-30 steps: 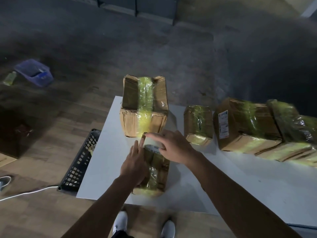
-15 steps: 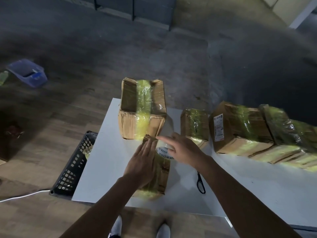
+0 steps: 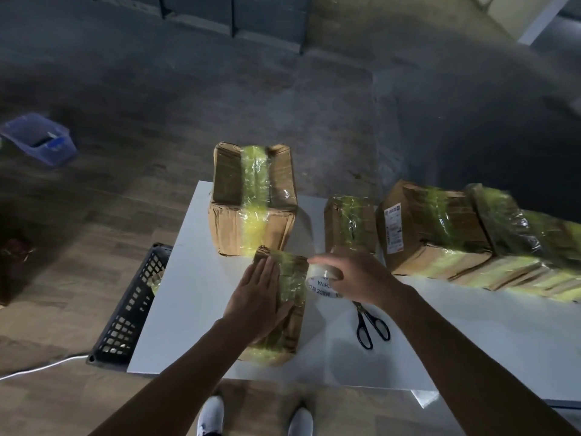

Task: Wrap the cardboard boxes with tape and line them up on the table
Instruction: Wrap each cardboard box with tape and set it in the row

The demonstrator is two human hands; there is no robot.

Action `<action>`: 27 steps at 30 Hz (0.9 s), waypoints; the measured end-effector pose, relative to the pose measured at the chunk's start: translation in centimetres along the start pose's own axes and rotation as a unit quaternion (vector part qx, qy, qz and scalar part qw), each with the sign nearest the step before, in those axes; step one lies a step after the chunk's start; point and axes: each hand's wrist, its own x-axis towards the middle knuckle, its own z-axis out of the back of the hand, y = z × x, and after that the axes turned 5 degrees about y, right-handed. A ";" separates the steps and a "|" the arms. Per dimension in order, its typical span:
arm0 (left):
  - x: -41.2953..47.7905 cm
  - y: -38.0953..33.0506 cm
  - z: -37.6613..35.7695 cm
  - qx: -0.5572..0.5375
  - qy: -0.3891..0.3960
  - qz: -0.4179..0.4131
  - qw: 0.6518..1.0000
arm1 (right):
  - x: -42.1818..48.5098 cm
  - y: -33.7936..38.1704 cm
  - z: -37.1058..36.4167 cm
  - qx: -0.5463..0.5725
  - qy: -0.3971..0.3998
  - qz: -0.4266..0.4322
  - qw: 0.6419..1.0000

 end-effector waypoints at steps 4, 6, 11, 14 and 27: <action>0.5 -2.4 0.7 -0.011 0.004 0.050 0.999 | -0.3 0.7 -1.9 -0.053 0.021 -0.012 0.998; 0.7 -3.4 0.5 -0.024 0.001 0.023 0.999 | -0.1 0.3 -2.2 -0.042 0.016 -0.025 0.999; 1.0 -3.8 0.1 -0.055 0.054 -0.009 0.997 | -0.7 -1.0 -2.8 0.022 0.030 -0.016 0.999; 0.8 -3.9 -0.3 -0.032 0.058 -0.001 0.998 | -1.4 -1.5 -3.3 0.070 0.025 -0.027 0.997; 0.8 -5.3 0.1 -0.038 0.074 0.026 0.996 | -0.6 -2.9 -9.1 0.057 0.101 -0.154 0.981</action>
